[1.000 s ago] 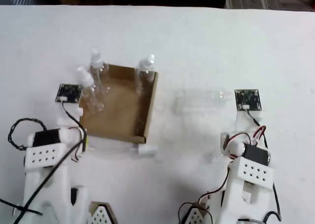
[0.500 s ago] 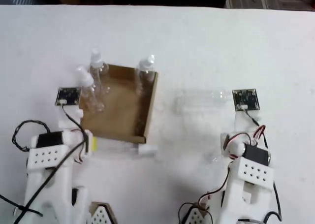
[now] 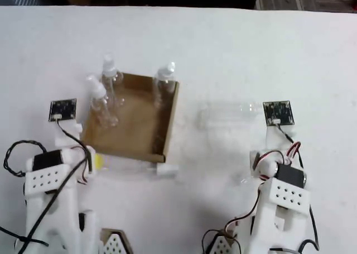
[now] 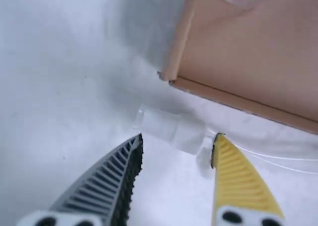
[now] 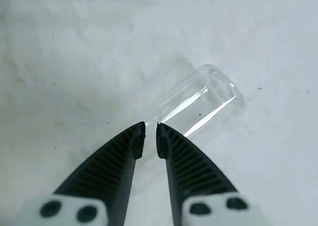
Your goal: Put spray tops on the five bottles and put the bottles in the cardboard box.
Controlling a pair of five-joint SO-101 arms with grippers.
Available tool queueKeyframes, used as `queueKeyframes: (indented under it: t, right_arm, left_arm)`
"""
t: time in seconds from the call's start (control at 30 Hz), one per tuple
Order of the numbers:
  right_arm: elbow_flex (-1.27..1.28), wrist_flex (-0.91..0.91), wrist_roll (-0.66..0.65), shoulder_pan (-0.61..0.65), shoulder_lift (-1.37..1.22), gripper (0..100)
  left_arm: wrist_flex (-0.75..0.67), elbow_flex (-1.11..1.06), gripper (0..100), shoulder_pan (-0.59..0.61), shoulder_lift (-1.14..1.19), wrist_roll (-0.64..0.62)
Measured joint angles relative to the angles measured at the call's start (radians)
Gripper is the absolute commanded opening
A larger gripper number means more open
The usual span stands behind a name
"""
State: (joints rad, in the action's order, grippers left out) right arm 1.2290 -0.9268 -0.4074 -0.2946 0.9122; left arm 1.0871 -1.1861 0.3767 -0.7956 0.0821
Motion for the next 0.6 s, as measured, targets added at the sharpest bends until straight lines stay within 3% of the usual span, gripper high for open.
queueKeyframes:
  t: [0.43, 0.6]
  right_arm:
    - [0.0, 0.0, 0.0, 0.0, 0.0, 2.0]
    - [0.0, 0.0, 0.0, 0.0, 0.0, 2.0]
  left_arm:
    - [-0.077, 0.034, 23, -0.003, 0.272, -0.002]
    - [-0.077, 0.049, 23, 0.094, 0.273, -0.002]
